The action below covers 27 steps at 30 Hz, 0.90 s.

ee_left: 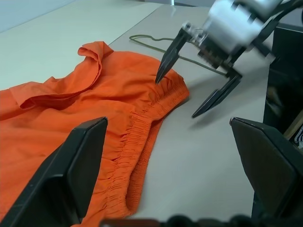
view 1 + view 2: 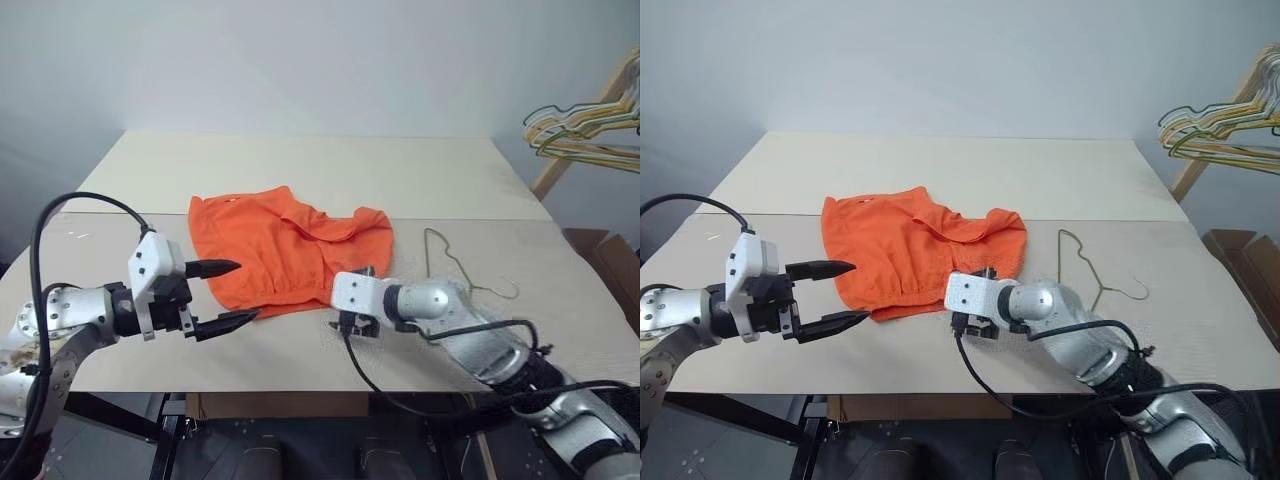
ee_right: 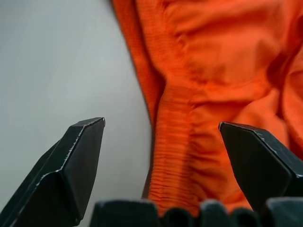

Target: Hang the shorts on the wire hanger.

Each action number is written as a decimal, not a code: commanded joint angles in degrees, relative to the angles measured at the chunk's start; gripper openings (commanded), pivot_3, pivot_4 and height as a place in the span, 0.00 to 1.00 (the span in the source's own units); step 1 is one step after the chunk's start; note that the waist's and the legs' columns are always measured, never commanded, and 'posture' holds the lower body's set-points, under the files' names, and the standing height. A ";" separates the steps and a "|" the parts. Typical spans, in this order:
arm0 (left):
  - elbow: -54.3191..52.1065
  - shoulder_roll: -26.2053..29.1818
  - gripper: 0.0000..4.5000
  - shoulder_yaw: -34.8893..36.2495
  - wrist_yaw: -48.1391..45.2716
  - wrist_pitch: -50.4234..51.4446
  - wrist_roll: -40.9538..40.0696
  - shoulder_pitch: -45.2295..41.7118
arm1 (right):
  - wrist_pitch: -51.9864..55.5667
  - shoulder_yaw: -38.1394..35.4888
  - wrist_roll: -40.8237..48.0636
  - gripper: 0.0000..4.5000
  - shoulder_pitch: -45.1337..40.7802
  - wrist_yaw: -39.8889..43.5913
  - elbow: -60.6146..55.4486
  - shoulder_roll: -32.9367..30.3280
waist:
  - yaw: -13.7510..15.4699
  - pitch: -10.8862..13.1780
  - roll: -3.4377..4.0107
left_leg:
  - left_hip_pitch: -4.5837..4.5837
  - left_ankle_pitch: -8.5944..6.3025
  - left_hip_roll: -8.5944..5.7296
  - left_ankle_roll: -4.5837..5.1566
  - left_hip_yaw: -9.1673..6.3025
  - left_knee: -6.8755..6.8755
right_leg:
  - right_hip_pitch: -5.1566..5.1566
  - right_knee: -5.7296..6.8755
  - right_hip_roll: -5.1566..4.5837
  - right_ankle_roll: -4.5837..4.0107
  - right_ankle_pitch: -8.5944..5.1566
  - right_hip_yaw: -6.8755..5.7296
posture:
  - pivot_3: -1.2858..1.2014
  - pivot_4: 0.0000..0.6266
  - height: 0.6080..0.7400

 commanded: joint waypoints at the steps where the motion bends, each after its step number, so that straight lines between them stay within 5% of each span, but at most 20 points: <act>1: -1.45 0.49 1.00 1.13 0.14 -0.74 -0.92 -0.51 | -4.00 1.72 -7.48 0.74 -2.31 -2.41 5.69 0.82 | -0.04 0.00 0.00 | 0.01 0.00 0.00 0.00 0.00 0.00 | 0.01 0.01 0.01 0.00 0.00 0.00 | 0.54 0.08 1.00; 10: -1.43 0.22 1.00 0.87 0.23 -1.19 -0.57 -0.56 | -13.45 -1.30 -12.44 0.02 -1.34 -0.06 9.45 -2.33 | -0.15 -0.01 -0.01 | 0.10 0.08 0.01 -0.11 -0.03 0.01 | 0.06 0.09 0.04 0.06 0.04 0.00 | 0.54 0.07 1.00; 16: -1.18 0.25 1.00 0.74 0.14 -1.41 -0.39 -0.86 | -26.33 -6.43 -11.27 0.01 -1.68 0.99 14.92 -6.45 | -0.21 -0.01 -0.01 | 0.08 0.08 0.00 -0.11 -0.03 0.01 | 0.06 0.08 0.04 0.05 0.05 0.00 | 0.54 0.07 1.00; 27: -0.07 0.21 1.00 -0.61 -0.19 -1.74 0.14 -2.45 | -50.84 -8.07 -20.85 0.01 -14.39 -9.93 50.10 -9.12 | -1.17 -0.01 -0.01 | 0.14 0.16 -0.05 -0.12 -0.03 0.02 | 0.11 0.10 0.02 0.01 0.14 0.02 | 0.54 0.06 1.00</act>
